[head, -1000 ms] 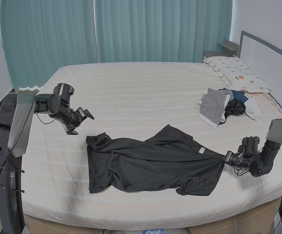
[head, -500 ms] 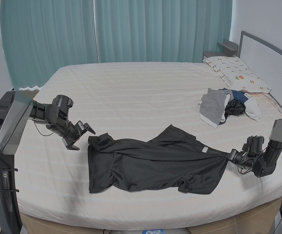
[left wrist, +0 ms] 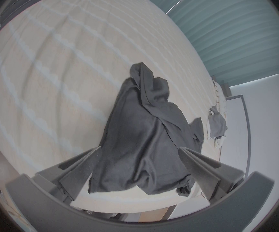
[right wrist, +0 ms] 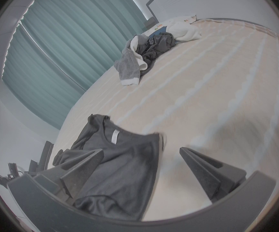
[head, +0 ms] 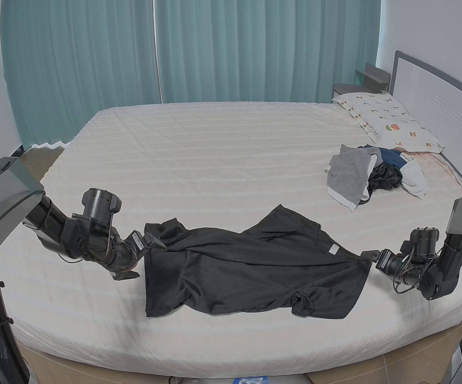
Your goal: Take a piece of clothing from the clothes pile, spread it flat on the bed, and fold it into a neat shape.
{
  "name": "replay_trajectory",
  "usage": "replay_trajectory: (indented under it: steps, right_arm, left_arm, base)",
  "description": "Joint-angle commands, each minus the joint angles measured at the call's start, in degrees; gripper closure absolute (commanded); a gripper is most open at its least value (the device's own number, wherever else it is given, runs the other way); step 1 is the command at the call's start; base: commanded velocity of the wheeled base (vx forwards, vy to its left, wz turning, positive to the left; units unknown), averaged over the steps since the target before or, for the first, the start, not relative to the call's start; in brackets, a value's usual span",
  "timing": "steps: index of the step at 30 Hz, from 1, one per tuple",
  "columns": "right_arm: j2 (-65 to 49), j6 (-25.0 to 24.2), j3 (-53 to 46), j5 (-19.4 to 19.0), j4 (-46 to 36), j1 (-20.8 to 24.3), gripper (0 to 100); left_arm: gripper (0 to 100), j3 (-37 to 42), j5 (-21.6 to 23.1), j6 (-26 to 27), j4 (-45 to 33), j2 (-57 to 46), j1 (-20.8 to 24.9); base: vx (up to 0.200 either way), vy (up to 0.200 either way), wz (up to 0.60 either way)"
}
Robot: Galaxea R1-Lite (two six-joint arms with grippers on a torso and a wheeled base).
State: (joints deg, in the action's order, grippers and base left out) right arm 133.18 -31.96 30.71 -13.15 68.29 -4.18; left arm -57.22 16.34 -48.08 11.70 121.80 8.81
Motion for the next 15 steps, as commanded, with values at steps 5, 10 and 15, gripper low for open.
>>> replay_trajectory:
  steps: [5, 10, 15]
  right_arm:
    - [-6.88, -8.64, -13.04, 0.23, 1.93, 8.49, 0]
    - [-5.13, -9.78, -14.36, 1.20, 3.87, 10.07, 0]
    - [-2.75, -10.49, -14.45, 3.57, 4.04, 10.95, 0]
  left_arm:
    - [0, 19.61, -7.11, -7.82, 25.30, -5.69, 8.24]
    - [0, 23.47, -8.69, -7.64, 32.86, 0.37, 8.41]
    - [0, 25.67, -10.01, -7.56, 35.23, 2.48, 7.71]
  base:
    - [-0.200, 0.000, 0.00]
    - [-0.160, 0.000, 0.00]
    - [0.000, 0.000, 0.00]
